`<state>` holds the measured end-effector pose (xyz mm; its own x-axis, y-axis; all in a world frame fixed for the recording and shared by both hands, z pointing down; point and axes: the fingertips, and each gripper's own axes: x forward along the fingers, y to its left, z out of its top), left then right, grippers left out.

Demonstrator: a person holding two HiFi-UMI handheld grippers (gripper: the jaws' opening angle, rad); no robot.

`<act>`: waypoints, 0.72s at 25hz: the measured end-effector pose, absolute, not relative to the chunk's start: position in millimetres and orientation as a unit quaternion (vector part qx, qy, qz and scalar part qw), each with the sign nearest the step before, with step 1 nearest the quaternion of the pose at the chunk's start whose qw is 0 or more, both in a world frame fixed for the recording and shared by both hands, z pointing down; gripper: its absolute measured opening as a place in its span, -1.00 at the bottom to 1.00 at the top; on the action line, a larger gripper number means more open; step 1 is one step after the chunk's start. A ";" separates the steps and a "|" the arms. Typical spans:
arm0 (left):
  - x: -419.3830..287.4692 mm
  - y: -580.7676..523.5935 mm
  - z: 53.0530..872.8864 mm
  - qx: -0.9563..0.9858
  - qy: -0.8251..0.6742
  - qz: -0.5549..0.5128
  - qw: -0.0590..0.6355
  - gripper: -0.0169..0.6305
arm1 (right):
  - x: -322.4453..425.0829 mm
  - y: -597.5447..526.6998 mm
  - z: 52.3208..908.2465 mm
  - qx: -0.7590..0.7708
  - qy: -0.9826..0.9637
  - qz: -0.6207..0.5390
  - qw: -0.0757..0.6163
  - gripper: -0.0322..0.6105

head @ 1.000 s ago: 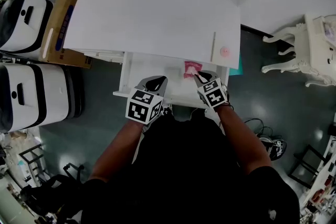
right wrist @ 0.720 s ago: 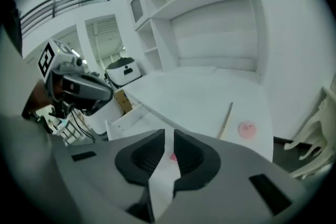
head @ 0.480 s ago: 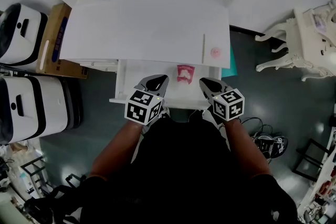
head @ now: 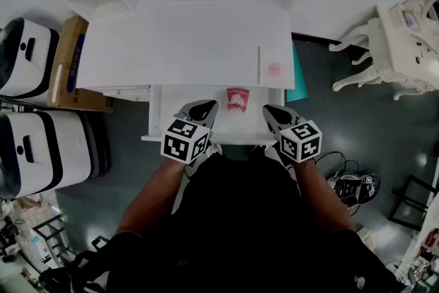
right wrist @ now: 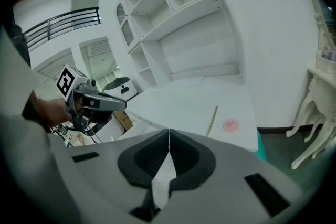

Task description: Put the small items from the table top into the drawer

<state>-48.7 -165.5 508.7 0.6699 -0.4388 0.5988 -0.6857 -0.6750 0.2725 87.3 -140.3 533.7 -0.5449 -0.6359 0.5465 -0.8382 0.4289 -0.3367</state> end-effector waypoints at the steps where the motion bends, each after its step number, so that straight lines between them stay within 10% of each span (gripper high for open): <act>1: -47.6 -164.6 508.9 0.880 -0.319 0.252 0.245 -0.91 | 87.1 -140.4 532.0 0.444 -0.829 0.298 0.164 -0.81; 18: -40.3 -166.0 514.6 0.878 -0.317 0.263 0.246 -0.91 | 105.6 -155.2 549.7 0.468 -0.813 0.281 0.202 -0.80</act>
